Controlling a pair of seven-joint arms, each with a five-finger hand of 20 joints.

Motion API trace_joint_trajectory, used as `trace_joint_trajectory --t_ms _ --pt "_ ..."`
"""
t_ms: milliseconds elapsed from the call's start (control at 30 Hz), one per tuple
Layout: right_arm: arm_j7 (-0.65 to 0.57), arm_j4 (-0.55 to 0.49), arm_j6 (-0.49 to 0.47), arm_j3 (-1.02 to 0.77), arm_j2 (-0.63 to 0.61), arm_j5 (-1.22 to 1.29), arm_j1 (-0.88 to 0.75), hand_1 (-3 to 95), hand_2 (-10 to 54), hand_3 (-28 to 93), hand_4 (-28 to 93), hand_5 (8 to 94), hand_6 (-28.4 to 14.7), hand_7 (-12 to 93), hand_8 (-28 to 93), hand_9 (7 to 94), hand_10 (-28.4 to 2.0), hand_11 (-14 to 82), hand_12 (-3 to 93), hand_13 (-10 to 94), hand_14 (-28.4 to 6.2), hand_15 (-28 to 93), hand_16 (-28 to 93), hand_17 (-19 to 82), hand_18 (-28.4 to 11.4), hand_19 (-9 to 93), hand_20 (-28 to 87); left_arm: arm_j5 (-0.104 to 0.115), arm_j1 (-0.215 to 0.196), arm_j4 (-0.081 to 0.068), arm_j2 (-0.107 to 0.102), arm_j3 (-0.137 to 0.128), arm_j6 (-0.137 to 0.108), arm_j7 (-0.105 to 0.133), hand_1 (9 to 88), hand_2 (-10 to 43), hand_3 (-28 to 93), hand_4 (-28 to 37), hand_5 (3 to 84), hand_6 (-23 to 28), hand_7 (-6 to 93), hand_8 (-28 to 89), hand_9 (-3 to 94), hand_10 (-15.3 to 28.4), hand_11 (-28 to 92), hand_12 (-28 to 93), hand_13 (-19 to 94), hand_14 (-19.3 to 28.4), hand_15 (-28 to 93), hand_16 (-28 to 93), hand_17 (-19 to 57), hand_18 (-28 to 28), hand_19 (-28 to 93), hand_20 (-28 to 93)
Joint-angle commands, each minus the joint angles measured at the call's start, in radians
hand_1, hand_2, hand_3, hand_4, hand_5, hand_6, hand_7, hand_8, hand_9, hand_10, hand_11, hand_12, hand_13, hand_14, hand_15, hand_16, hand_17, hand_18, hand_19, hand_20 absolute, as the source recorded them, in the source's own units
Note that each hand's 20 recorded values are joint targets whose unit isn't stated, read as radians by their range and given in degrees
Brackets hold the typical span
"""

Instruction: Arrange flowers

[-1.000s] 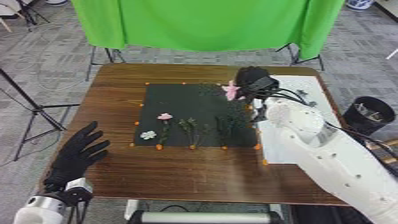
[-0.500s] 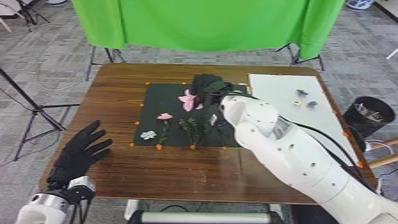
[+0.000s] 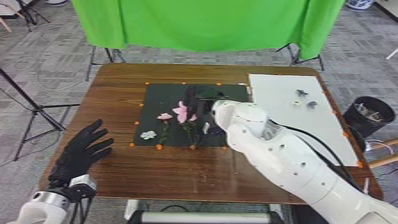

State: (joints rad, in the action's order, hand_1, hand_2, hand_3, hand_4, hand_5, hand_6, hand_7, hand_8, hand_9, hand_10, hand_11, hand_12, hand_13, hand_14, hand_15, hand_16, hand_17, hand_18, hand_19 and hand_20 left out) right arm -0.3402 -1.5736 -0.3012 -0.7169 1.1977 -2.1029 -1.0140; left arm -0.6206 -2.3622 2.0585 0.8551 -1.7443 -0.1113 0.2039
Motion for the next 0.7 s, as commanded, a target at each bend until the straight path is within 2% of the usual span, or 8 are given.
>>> trace_joint_trajectory --t_ms 33,133,233,700 --pt "-0.007 0.010 -0.008 0.000 0.019 -0.005 0.005 43.5 -9.5 84 -23 71.5 2.5 45 2 88.6 -5.5 23.1 38.4 76 -4.6 75 28 41 -20.2 93 55 -0.009 -0.002 -0.005 0.006 0.003 0.012 -0.018 25.7 -2.3 70 -24.4 23.2 2.2 22.1 -11 21.6 11.5 18 17 21 16.3 31 1 -9.2 22.3 43 10" --pt "-0.006 0.013 -0.003 -0.002 0.021 -0.009 0.006 43.0 -9.5 84 -23 70.8 2.4 45 2 88.4 -5.5 22.8 38.8 76 -4.6 75 28 40 -20.1 93 55 -0.008 -0.007 -0.003 0.005 0.001 0.009 -0.015 25.7 -2.3 70 -24.3 23.2 2.2 22.1 -11 21.6 11.5 18 17 21 16.4 31 1 -9.2 22.3 43 10" --pt "-0.008 0.012 0.010 -0.001 0.017 -0.010 0.010 42.3 -9.5 84 -23 70.0 2.3 45 2 87.9 -5.4 22.3 39.2 76 -4.7 75 29 40 -20.1 93 55 -0.010 -0.001 -0.007 0.007 0.000 0.016 -0.018 25.8 -2.3 70 -24.4 23.2 2.2 22.2 -11 21.6 11.4 18 17 21 16.3 31 1 -9.2 22.4 43 10" --pt "0.003 0.009 -0.036 -0.031 0.016 -0.037 0.000 39.1 -9.5 83 -24 64.6 1.9 46 3 83.9 -5.4 20.7 40.6 73 -4.8 77 29 38 -20.1 93 55 -0.009 -0.002 -0.007 0.005 0.003 0.012 -0.015 25.9 -2.1 70 -24.3 23.2 2.2 22.2 -11 21.6 11.4 18 17 21 16.4 31 1 -9.1 22.3 43 10"
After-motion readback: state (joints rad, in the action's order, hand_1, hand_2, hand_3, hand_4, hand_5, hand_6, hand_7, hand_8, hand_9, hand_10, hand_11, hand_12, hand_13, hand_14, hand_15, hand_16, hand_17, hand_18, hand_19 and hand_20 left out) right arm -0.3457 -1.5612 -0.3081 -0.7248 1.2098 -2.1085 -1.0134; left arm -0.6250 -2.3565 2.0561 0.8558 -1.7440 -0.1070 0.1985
